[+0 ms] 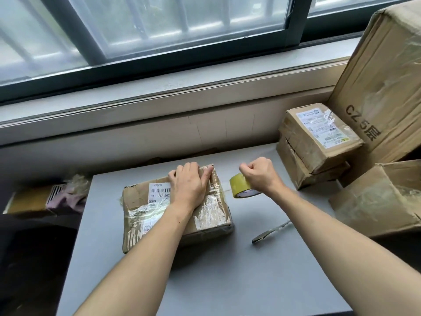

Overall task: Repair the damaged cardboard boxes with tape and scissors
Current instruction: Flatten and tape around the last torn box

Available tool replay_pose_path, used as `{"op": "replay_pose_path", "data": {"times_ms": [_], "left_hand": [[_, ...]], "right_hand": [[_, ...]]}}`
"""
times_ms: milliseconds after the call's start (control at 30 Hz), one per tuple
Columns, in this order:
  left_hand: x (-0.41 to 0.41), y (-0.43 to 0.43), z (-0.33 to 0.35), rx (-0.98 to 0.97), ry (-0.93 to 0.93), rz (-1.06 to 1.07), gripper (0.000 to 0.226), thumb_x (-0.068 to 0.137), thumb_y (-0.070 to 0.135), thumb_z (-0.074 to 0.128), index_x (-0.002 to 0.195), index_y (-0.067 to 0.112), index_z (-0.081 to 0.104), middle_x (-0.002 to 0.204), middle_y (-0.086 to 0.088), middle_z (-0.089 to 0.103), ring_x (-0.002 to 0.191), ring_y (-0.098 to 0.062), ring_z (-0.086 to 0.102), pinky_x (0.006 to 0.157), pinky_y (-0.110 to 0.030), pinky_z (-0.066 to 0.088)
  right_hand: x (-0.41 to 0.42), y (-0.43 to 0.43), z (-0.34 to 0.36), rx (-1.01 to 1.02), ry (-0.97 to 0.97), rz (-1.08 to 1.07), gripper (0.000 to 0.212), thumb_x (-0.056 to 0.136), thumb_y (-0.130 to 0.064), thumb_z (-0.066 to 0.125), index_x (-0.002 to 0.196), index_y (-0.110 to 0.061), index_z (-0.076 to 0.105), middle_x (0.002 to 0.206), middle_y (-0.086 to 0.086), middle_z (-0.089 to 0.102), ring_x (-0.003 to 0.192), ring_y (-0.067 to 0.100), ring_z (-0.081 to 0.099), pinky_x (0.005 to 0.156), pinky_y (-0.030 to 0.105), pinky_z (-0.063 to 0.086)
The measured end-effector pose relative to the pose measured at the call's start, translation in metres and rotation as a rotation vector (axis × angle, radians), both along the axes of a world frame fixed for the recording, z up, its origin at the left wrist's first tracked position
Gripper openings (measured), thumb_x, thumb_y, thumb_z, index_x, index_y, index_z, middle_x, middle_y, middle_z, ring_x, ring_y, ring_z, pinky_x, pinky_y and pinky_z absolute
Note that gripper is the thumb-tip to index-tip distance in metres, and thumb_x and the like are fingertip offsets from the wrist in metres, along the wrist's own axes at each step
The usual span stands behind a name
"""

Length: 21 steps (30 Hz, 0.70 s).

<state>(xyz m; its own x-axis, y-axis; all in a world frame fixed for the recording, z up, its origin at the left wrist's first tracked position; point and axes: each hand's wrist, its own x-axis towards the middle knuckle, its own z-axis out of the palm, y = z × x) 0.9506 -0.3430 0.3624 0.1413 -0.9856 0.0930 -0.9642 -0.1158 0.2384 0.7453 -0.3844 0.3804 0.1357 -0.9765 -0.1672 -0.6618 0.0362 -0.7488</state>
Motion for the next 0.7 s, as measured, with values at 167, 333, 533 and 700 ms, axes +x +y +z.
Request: {"op": "replay_pose_path", "data": {"times_ms": [167,333,533,700], "left_hand": [[-0.005,-0.003,0.007,0.109,-0.07,0.011,0.064,0.088,0.079,0.022,0.092,0.02,0.048,0.097,0.0,0.054,0.101,-0.025,0.048,0.096,-0.044,0.028],[-0.034,-0.013,0.026,0.428,-0.137,0.156,0.102,0.073,0.093,0.026,0.136,0.015,0.042,0.138,-0.012,0.043,0.138,-0.032,0.029,0.112,-0.066,-0.002],[-0.056,-0.022,0.026,0.387,-0.137,0.216,0.047,0.088,0.043,0.042,0.124,0.013,0.047,0.133,-0.014,0.046,0.131,-0.035,0.034,0.109,-0.074,-0.002],[-0.045,-0.022,0.025,0.275,-0.121,0.145,0.032,0.094,0.029,0.041,0.113,0.005,0.049,0.122,-0.016,0.052,0.119,-0.036,0.042,0.11,-0.048,0.021]], "right_hand": [[0.019,0.009,-0.03,0.018,0.063,-0.023,0.054,0.094,-0.031,0.049,0.048,-0.011,0.028,0.054,0.005,0.019,0.053,0.022,0.025,0.054,0.037,0.026],[0.023,0.007,-0.03,0.161,-0.09,-0.071,0.032,0.105,-0.019,0.034,0.088,-0.007,0.058,0.085,0.022,0.059,0.083,0.038,0.057,0.07,0.036,0.041],[0.006,0.021,-0.041,0.142,-0.128,-0.156,0.059,0.104,-0.029,0.042,0.048,-0.011,0.032,0.049,0.006,0.032,0.063,0.029,0.039,0.06,0.036,0.024],[0.001,0.02,-0.036,0.191,-0.239,-0.244,0.057,0.1,-0.029,0.048,0.049,-0.015,0.027,0.051,0.001,0.023,0.05,0.018,0.024,0.045,0.029,0.023]]}}
